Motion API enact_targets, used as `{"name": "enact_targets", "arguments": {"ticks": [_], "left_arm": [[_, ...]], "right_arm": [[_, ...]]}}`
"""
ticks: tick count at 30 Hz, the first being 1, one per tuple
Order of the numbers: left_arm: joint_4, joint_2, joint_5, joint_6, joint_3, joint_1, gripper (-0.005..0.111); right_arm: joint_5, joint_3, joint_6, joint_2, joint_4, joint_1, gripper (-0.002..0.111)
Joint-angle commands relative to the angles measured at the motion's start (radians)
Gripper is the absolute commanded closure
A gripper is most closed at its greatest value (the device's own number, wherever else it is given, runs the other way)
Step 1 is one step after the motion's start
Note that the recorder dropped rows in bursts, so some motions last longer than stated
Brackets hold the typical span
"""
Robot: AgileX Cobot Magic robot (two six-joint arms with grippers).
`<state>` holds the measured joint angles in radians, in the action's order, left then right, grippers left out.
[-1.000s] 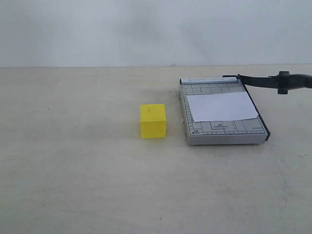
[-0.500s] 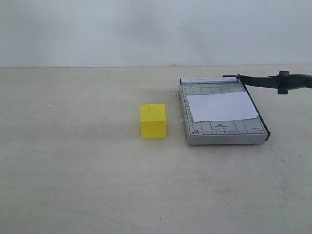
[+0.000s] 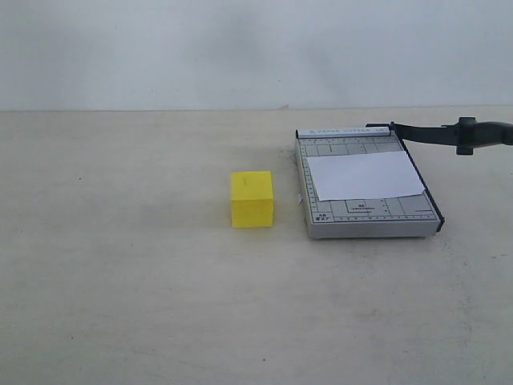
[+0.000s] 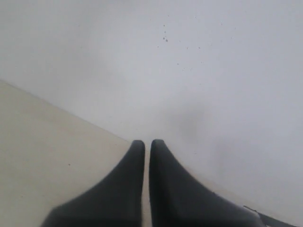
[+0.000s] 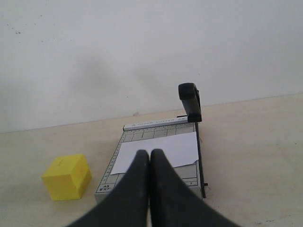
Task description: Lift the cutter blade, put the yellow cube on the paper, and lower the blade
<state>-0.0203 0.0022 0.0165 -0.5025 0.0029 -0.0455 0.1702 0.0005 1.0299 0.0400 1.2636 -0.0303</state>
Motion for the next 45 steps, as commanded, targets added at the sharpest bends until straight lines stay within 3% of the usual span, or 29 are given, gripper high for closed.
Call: {"name": "enact_targets", "arguments": {"ticks": [1, 5, 10, 15, 19, 29, 38, 45], "left_arm": [[-0.023, -0.002, -0.029, -0.047, -0.003, 0.000, 0.102], [-0.015, -0.002, -0.055, -0.091, -0.009, 0.000, 0.102], [0.129, 0.018, -0.055, -0.073, -0.096, -0.024, 0.102], [0.242, 0.257, -0.171, -0.080, -0.160, -0.120, 0.102], [0.516, 0.503, -0.321, -0.168, -0.233, -0.204, 0.102], [0.826, 1.246, -0.424, -0.316, -0.629, -0.351, 0.102], [0.952, 1.642, -0.252, -0.313, -1.029, -0.523, 0.102], [0.988, 1.845, -0.240, -0.313, -1.201, -0.600, 0.102]], "right_arm": [[-0.006, 0.000, -0.001, -0.010, 0.002, -0.001, 0.108], [-0.006, 0.000, -0.001, -0.010, 0.002, -0.001, 0.108], [-0.006, 0.000, -0.001, -0.010, 0.002, -0.001, 0.108], [-0.015, 0.000, -0.001, -0.008, 0.002, -0.001, 0.108], [-0.021, 0.000, -0.001, -0.008, 0.002, -0.001, 0.108], [-0.021, 0.000, -0.001, -0.008, 0.002, -0.001, 0.108], [-0.021, 0.000, -0.001, -0.008, 0.002, -0.001, 0.108], [-0.021, 0.000, -0.001, -0.008, 0.002, -0.001, 0.108]]}}
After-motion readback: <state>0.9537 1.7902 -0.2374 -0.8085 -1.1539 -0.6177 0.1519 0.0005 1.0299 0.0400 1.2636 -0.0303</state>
